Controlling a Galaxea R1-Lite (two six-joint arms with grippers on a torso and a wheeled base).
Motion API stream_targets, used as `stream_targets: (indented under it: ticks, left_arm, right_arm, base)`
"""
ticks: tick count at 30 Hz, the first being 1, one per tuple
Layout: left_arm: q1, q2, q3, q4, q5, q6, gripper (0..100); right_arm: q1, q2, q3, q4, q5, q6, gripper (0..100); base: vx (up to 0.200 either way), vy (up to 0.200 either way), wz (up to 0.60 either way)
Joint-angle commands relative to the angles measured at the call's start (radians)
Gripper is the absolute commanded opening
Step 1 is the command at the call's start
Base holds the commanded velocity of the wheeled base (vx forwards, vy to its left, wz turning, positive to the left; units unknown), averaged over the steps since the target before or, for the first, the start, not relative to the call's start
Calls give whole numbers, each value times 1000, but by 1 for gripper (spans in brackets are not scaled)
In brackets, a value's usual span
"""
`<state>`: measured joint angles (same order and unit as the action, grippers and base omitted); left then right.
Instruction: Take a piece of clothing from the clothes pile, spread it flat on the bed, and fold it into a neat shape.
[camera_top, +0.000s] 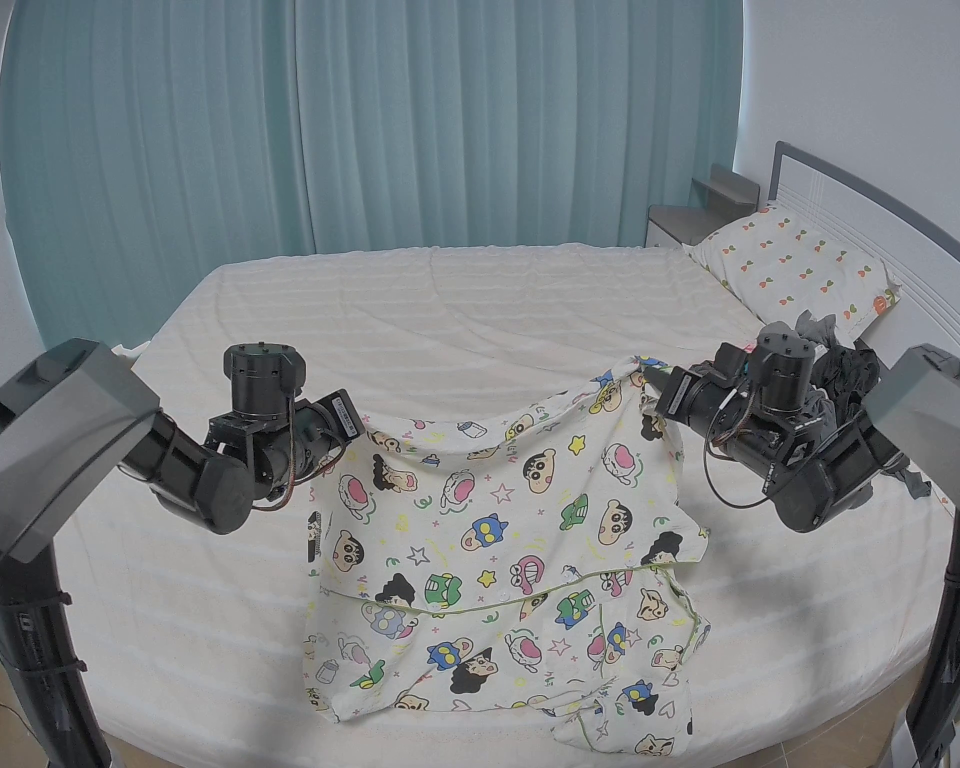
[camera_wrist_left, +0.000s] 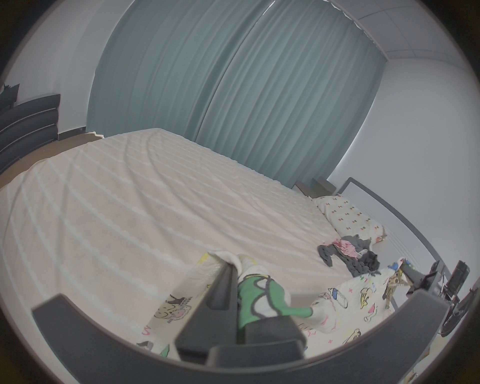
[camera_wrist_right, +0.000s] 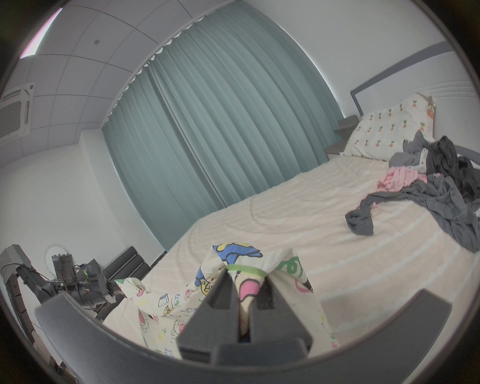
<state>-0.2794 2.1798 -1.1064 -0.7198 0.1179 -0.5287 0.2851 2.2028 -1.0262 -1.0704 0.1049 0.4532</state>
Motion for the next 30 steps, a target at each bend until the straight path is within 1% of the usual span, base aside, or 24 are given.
stream_targets:
  ticks: [1, 2, 3, 4, 7, 9, 10, 11, 12, 15, 17, 20, 22, 23, 25, 30]
  left_arm:
    - [9, 184, -147, 25, 72, 21, 0]
    - [9, 184, -147, 25, 72, 21, 0]
    - [11, 222, -193, 25, 103, 29, 0]
    - [12, 236, -213, 25, 111, 30, 0]
    - [20, 267, -256, 26, 114, 32, 0]
    - [20, 268, -260, 28, 114, 33, 0]
    - [26, 302, -322, 42, 114, 49, 0]
    - [28, 310, -334, 46, 114, 53, 100]
    - [34, 330, -377, 63, 114, 62, 100]
    - [45, 387, -480, 100, 120, 69, 100]
    - [54, 419, -530, 115, 143, 70, 100]
    - [71, 465, -598, 118, 184, 70, 100]
    - [85, 476, -615, 115, 194, 72, 100]
    - [89, 477, -615, 115, 194, 73, 100]
    - [109, 479, -618, 114, 195, 85, 100]
    - [152, 480, -630, 112, 195, 107, 100]
  right_arm:
    - [-6, 167, -118, 30, -21, 1, 0]
    - [-6, 167, -118, 30, -21, 1, 0]
    - [-9, 196, -158, 52, -28, 1, 0]
    - [-9, 210, -175, 60, -31, 1, 0]
    - [-12, 255, -226, 72, -33, 1, 0]
    - [-12, 259, -232, 72, -33, 1, 0]
    - [-14, 298, -288, 107, -33, -1, 0]
    - [-14, 302, -301, 116, -31, -1, 0]
    - [-17, 314, -334, 149, -25, 1, 100]
    - [-20, 361, -416, 184, -22, 12, 100]
    - [-21, 400, -471, 190, -34, 13, 100]
    - [-43, 437, -565, 216, -100, 22, 100]
    - [-52, 457, -621, 250, -137, 68, 100]
    - [-55, 459, -635, 270, -142, 90, 100]
    - [-58, 457, -644, 320, -142, 124, 100]
    - [-76, 454, -692, 405, -142, 174, 100]
  base:
    - [0, 0, 0]
    - [0, 0, 0]
    - [0, 0, 0]
    - [0, 0, 0]
    - [0, 0, 0]
    - [0, 0, 0]
    - [0, 0, 0]
    - [0, 0, 0]
    - [0, 0, 0]
    - [0, 0, 0]
    - [0, 0, 0]
    - [0, 0, 0]
    - [0, 0, 0]
    - [0, 0, 0]
    - [0, 0, 0]
    - [0, 0, 0]
